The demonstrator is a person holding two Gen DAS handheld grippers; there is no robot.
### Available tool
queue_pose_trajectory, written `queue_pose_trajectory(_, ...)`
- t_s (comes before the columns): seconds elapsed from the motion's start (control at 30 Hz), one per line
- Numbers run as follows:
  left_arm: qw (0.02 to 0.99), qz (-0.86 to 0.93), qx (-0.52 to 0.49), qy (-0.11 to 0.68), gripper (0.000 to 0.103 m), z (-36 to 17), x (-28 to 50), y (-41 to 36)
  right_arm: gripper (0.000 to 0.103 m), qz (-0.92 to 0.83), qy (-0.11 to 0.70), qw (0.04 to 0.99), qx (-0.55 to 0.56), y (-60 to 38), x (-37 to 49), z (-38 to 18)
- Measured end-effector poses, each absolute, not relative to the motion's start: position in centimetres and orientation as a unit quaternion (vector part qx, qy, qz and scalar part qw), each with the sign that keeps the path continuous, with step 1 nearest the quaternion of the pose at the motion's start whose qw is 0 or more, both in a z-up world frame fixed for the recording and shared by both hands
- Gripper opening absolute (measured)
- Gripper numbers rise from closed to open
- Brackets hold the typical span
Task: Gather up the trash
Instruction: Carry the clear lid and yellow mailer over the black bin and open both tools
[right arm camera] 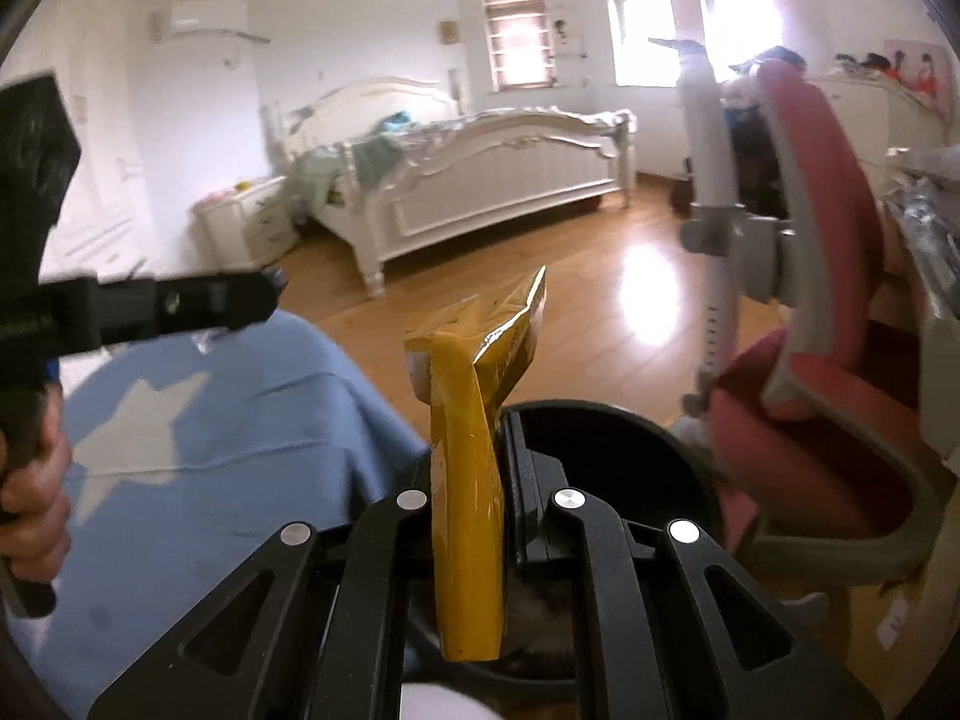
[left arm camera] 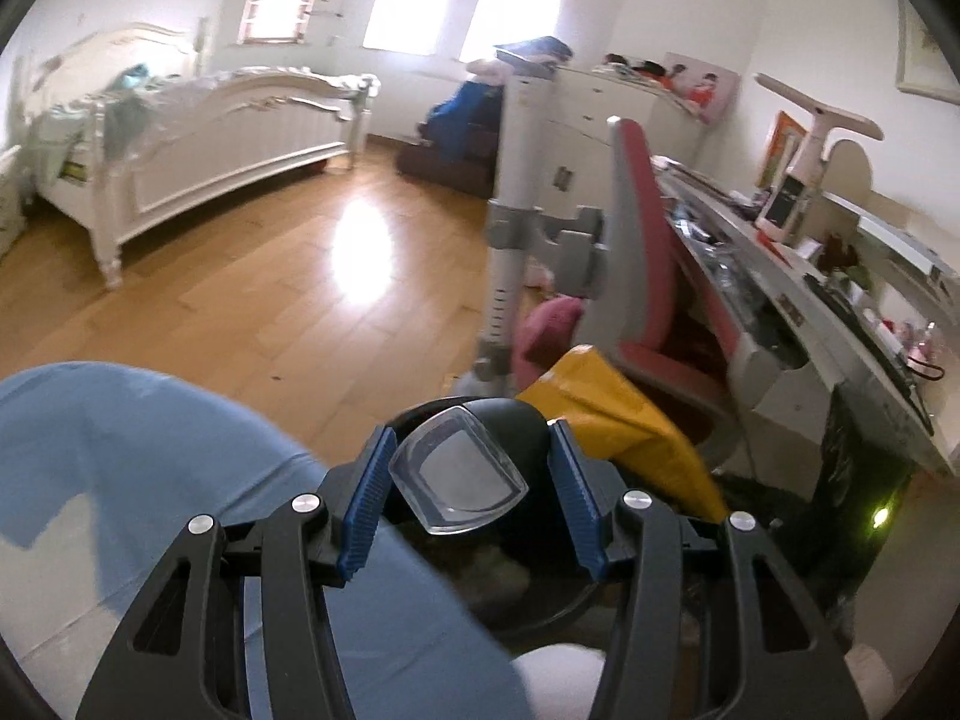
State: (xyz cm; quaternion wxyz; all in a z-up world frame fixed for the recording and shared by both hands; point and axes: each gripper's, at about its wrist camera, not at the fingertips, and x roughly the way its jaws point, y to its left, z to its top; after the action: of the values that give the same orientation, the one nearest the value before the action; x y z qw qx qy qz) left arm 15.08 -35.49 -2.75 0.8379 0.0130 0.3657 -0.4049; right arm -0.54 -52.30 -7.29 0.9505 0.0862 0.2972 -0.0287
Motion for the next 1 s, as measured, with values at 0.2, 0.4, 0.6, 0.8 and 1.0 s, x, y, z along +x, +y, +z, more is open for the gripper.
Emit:
queue_pose_trajectory(0.2,0.823,-0.421,0.026,0.381,0.052,-4.7,15.8,-38.9,0.011,-0.057,0.305,0.947,0.086,-54.1,-0.2,-9.4)
queue_pose_trajectory(0.4,0.812,-0.426,0.039,0.397,0.052,-6.4,16.2,-40.9,0.011,-0.071,0.32,0.94,0.096,-55.2,0.3,-11.2)
queue_pose_trajectory(0.6,0.806,-0.427,0.049,0.407,0.052,-7.5,16.3,-41.9,0.011,-0.075,0.333,0.934,0.104,-56.1,0.6,-12.6)
queue_pose_trajectory(0.8,0.805,-0.428,0.054,0.408,0.052,-7.8,16.5,-42.0,0.011,-0.076,0.339,0.931,0.11,-56.2,1.0,-12.9)
queue_pose_trajectory(1.0,0.804,-0.428,0.058,0.408,0.053,-7.9,16.9,-42.4,0.011,-0.078,0.347,0.928,0.11,-56.3,1.7,-13.3)
